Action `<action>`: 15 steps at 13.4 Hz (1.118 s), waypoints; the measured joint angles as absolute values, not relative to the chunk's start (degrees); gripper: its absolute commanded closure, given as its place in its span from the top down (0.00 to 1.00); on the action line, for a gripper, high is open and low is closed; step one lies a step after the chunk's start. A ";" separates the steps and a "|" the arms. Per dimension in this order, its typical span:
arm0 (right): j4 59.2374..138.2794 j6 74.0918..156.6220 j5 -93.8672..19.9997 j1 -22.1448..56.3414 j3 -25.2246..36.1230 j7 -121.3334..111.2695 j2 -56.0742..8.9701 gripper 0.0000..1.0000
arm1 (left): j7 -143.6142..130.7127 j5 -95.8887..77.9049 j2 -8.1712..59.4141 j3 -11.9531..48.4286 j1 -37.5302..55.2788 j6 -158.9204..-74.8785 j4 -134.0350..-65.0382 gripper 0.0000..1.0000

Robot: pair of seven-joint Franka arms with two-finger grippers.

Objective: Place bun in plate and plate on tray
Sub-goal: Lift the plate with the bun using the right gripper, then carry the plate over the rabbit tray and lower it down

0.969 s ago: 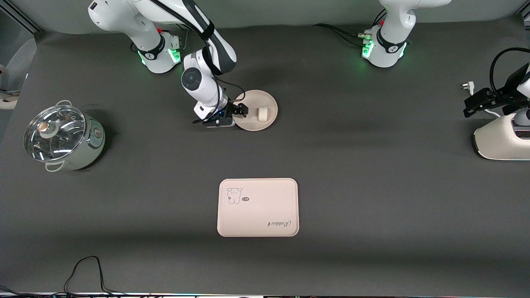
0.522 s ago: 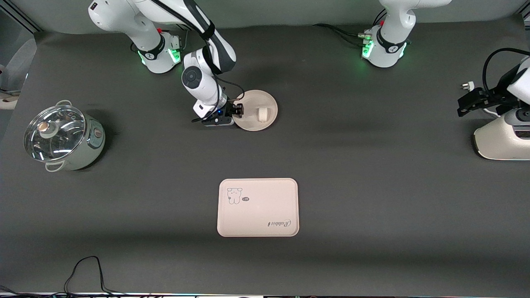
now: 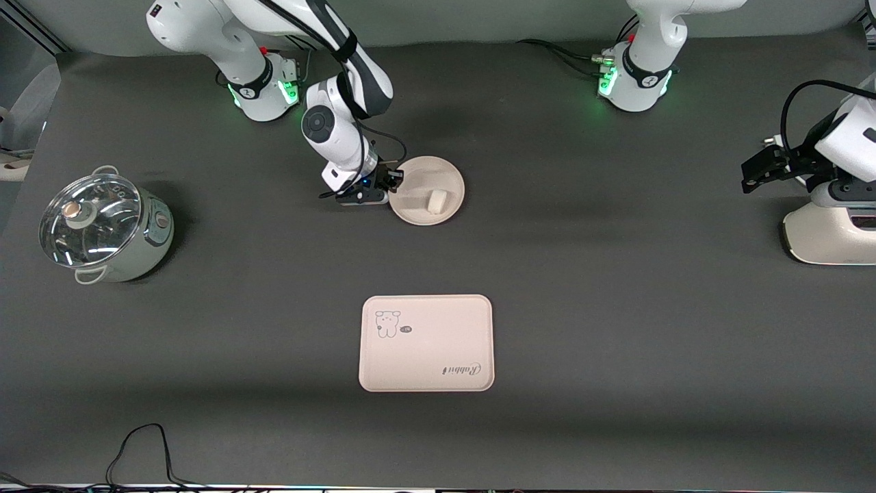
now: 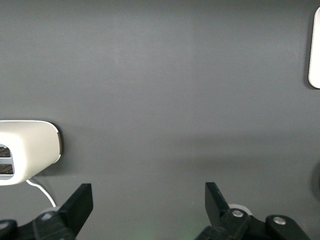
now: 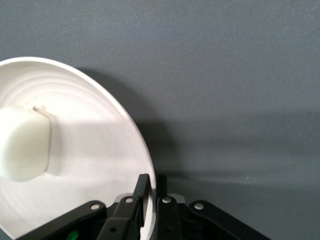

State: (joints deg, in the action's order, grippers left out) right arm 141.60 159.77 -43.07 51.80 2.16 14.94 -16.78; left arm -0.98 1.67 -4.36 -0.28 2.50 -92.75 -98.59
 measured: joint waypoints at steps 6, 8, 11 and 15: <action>140.78 158.52 -43.08 51.96 5.48 14.59 -15.02 0.00 | -0.98 2.70 -4.36 0.35 2.50 -93.76 -98.59 1.00; 139.11 153.02 -41.30 52.01 10.09 13.47 -13.45 0.00 | -0.98 2.82 -4.36 0.31 2.47 -94.25 -98.59 1.00; 135.18 143.97 -36.84 51.99 16.77 13.14 -10.06 0.00 | -0.98 2.90 -4.36 0.30 2.46 -94.35 -98.59 1.00; 124.80 129.92 -31.59 51.99 23.83 13.10 -8.00 0.00 | -0.98 2.95 -4.34 0.27 2.43 -95.05 -98.84 1.00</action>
